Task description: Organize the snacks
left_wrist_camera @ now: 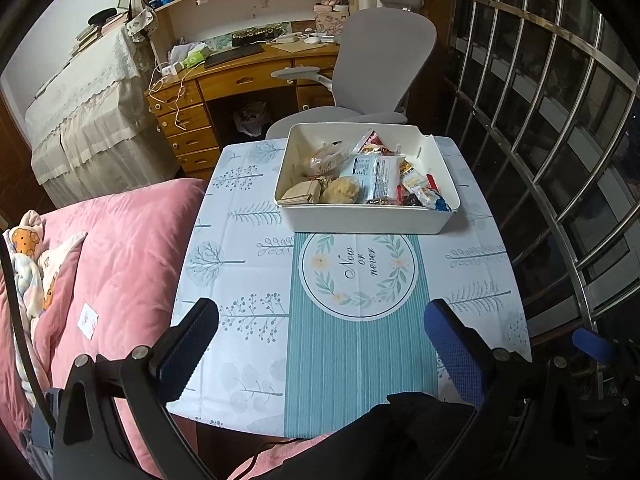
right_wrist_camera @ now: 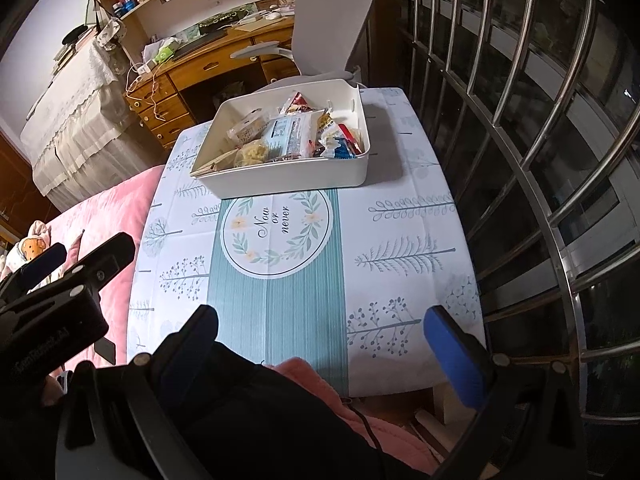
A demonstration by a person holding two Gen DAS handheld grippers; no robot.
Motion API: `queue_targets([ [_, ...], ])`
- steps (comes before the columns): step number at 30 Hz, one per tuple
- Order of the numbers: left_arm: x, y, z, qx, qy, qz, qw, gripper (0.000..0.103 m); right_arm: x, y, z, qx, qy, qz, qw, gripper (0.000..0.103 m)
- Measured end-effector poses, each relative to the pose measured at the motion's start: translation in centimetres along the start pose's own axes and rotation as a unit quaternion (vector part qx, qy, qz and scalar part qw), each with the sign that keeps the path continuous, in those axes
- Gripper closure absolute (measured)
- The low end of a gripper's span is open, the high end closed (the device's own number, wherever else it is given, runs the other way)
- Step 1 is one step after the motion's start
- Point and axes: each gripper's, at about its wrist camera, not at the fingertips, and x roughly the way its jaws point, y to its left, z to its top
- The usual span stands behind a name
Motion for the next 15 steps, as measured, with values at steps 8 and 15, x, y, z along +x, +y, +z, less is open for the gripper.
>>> queue_targets([
  [8, 0.04, -0.69, -0.19, -0.006, 0.009, 0.007, 0.9999, 0.001, -0.12, -0.5, 0.28, -0.011, 0.002, 0.005, 1.0, 0.0],
  [15, -0.1, -1.07, -0.17, -0.016, 0.015, 0.018, 0.9996, 0.001, -0.18, -0.83, 0.91, -0.024, 0.005, 0.012, 1.0, 0.0],
])
